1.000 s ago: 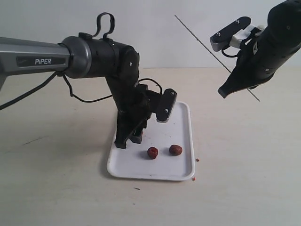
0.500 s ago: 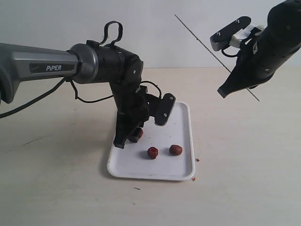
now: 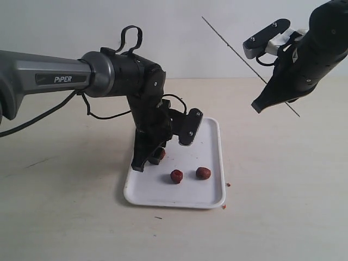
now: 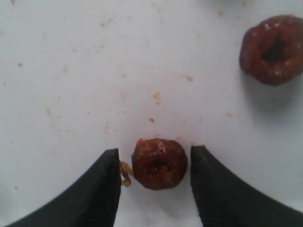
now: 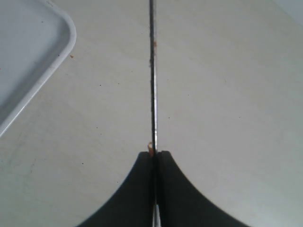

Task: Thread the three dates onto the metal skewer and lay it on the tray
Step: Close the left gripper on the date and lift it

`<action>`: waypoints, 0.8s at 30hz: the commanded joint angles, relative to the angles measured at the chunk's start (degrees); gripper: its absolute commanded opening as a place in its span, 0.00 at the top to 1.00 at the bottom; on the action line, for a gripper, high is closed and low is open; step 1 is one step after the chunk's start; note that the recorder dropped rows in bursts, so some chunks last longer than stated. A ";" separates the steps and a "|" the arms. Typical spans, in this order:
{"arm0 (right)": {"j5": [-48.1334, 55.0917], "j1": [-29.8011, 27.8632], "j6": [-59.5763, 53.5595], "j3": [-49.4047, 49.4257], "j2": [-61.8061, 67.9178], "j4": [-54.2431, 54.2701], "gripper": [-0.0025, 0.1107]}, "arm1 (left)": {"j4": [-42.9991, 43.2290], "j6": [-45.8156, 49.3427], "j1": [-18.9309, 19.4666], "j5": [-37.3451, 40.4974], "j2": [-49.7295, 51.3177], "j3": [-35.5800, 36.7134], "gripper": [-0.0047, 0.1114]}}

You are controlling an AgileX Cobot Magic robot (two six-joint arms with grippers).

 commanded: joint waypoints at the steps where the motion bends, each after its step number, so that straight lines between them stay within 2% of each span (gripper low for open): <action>1: -0.80 -0.27 -0.14 0.05 -0.10 0.28 0.98 | -0.23 0.25 -0.01 -0.50 -0.34 -0.42 0.56; 14: -0.92 -0.27 -0.14 0.05 -0.10 0.28 0.98 | -1.97 0.52 -0.01 0.58 -0.34 -0.42 0.56; 19: -0.92 -0.27 -0.14 0.05 -0.10 0.28 0.98 | -1.97 0.52 -0.01 0.58 -0.34 -0.42 0.67; 24: -1.15 -0.27 -0.14 0.05 -0.10 0.49 0.98 | -1.97 -1.23 -0.01 0.58 -0.71 -0.42 0.67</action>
